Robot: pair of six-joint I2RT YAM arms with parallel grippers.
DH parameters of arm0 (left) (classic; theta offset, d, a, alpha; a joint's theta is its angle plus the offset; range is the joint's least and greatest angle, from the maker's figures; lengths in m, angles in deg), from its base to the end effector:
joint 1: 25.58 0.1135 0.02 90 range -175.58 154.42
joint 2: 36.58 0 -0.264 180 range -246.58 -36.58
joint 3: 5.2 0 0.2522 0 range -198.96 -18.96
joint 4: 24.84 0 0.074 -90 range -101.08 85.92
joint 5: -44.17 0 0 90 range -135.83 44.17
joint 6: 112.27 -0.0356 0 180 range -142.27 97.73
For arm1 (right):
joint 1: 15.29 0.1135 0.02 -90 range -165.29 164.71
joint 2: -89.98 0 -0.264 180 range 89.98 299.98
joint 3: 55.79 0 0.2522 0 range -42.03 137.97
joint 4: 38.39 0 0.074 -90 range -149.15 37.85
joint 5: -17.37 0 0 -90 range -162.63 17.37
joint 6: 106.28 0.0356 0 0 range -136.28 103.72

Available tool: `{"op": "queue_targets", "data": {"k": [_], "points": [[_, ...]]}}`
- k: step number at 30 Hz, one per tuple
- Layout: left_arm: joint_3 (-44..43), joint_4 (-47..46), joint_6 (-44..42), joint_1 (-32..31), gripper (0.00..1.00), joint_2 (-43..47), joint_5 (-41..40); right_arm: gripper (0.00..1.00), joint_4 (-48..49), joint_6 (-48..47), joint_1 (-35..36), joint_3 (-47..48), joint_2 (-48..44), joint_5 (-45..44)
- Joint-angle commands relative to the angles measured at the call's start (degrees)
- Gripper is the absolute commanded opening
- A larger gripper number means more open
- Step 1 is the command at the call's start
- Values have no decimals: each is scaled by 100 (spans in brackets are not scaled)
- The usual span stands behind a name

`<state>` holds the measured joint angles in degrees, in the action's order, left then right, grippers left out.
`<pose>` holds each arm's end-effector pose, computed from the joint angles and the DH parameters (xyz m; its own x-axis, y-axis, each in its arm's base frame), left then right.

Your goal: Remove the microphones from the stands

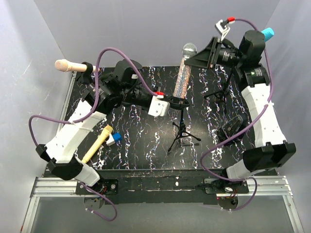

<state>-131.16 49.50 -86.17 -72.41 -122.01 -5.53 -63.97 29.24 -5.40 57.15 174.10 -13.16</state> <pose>0.1711 -0.2161 0.4843 0.6622 0.2951 -0.6887 0.7483 -0.3073 0.5878 0.2960 0.0827 0.5029 -0.6277 0.2585 -0.7343 -0.6945 0.2402 0.6782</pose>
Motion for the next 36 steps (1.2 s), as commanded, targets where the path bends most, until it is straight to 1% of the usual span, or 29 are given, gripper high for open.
{"op": "queue_targets", "data": {"k": [1, 6, 10, 11, 12, 13, 15, 16, 17, 21, 23, 25, 27, 28, 29, 31, 36], "points": [[-214, 1008, -316, -54, 0, -79, 259, 1, 522, -341, -224, 1111, 560, -497], [-214, 1070, -509, -160, 0, -132, 190, 1, 470, -736, -233, 2147, 1097, -637], [-136, 781, -405, -213, 0, -88, 67, 1, 259, -1079, -286, 3158, 1388, -734], [-74, 571, -195, -213, 8, -36, -3, 1, 189, -1202, -286, 3317, 1397, -760], [5, 360, -19, -213, 29, 26, -56, 1, 127, -1281, -295, 3432, 1388, -769], [101, 97, 183, -221, 41, 113, -118, 1, 109, -1378, -303, 3485, 1353, -769], [268, -351, 587, -221, 61, 315, -319, 1, 144, -1440, -303, 3320, 1143, -778], [356, -597, 841, -221, 67, 403, -451, 1, 214, -1458, -303, 3162, 1020, -752], [383, -748, 1035, -221, 71, 482, -591, 1, 302, -1510, -303, 2926, 854, -726], [357, -1380, 1984, -213, 80, 720, -1145, 1, 943, -1765, -303, 1809, 264, -392], [69, -1365, 2205, -213, 80, 677, -1234, 1, 953, -1809, -303, 1536, 158, -330], [-187, -1250, 2267, -213, 81, 580, -1147, 1, 848, -1827, -286, 1430, 114, -365], [-267, -1267, 2338, -213, 81, 571, -1103, 1, 778, -1871, -268, 1411, 88, -418], [-241, -1398, 2503, -213, 81, 580, -1216, 1, 742, -1880, -251, 1438, 105, -435], [-215, -1669, 3018, -213, 81, 571, -1434, 1, 698, -1897, -233, 1481, 122, -418], [-197, -2179, 3776, -160, 85, 528, -1910, 1, 707, -1906, -181, 1543, 158, -287], [-487, -2708, 4902, -2, 89, 80, -1955, 1, 970, -2117, 56, 1403, 158, 117]]}}
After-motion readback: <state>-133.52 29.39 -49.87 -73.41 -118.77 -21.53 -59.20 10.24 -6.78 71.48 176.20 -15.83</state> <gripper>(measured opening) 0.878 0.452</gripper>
